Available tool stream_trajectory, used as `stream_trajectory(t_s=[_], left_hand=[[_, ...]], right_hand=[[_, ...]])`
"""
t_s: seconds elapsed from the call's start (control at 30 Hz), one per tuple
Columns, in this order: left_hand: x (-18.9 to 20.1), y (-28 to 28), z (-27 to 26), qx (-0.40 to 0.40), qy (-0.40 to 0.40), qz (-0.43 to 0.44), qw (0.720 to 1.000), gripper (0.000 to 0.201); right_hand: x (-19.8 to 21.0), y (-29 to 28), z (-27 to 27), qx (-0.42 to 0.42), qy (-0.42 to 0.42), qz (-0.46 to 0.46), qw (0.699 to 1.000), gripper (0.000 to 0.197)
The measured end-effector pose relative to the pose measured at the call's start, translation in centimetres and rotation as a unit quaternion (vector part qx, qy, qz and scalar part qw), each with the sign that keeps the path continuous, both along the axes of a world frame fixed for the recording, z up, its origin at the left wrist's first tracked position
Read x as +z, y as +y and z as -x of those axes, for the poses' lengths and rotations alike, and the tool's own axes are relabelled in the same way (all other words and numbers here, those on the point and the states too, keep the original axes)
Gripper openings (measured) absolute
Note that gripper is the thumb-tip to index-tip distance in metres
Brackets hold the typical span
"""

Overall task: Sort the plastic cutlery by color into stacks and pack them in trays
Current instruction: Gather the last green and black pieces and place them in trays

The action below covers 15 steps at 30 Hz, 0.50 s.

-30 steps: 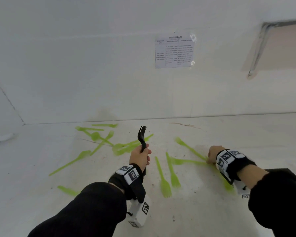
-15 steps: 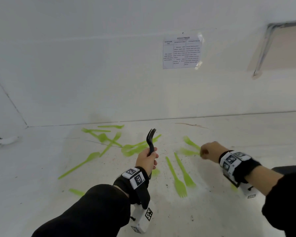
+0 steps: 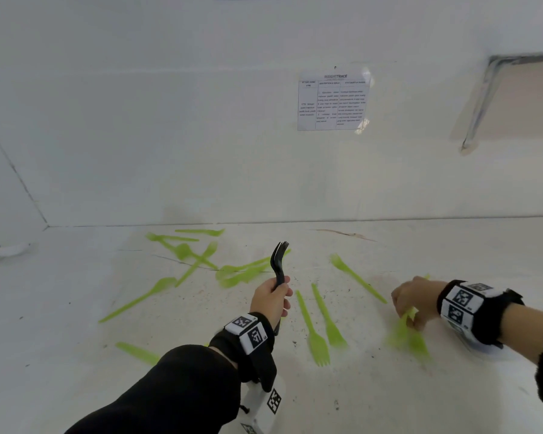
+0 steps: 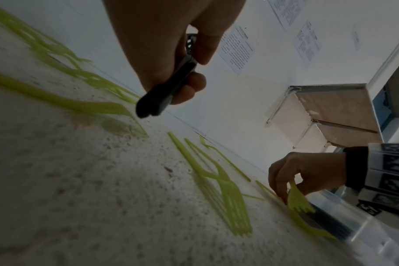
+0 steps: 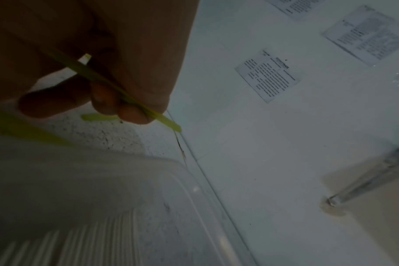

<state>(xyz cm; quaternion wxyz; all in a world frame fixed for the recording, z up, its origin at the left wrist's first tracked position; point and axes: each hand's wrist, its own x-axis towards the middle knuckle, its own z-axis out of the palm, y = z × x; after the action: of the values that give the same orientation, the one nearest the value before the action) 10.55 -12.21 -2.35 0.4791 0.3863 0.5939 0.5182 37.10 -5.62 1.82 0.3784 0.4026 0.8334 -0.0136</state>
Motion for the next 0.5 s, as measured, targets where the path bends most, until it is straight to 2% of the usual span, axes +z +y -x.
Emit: stream_trajectory(t_s=[0.13,0.2,0.3,0.37,0.4,0.43,0.5], left_hand=[[0.1,-0.1,-1.2,0.028,-0.02,0.003,0.999,0.019],[0.2,-0.3,-1.7,0.04,-0.025,0.003,0.999,0.02],[0.4,-0.5,-2.3,0.056,-0.038,0.002,0.998,0.02],[0.7,-0.5,-2.7,0.063,-0.066,-0.001,0.996,0.019],[0.9,-0.5,-2.9,0.061,-0.088,-0.004,0.994,0.018],[1.2,-0.5,-3.2,0.056,-0.109,-0.005,0.992,0.018],[1.7,-0.5,-3.8,0.04,-0.138,-0.007,0.99,0.019]], right_hand=[[-0.8,0.7,-0.6,-0.008,0.004,0.033,0.999,0.045],[-1.1,0.8,-0.6,-0.01,0.018,0.042,0.999,0.039],[-0.2,1.2,-0.5,-0.047,0.119,0.018,0.992,0.027],[1.2,1.6,0.2,-0.076,0.279,-0.029,0.957,0.008],[1.9,1.8,0.9,-0.094,0.364,-0.045,0.926,0.01],[2.5,1.9,1.9,-0.117,0.435,-0.048,0.892,0.019],[3.1,1.6,4.6,-0.174,0.543,-0.014,0.822,0.026]])
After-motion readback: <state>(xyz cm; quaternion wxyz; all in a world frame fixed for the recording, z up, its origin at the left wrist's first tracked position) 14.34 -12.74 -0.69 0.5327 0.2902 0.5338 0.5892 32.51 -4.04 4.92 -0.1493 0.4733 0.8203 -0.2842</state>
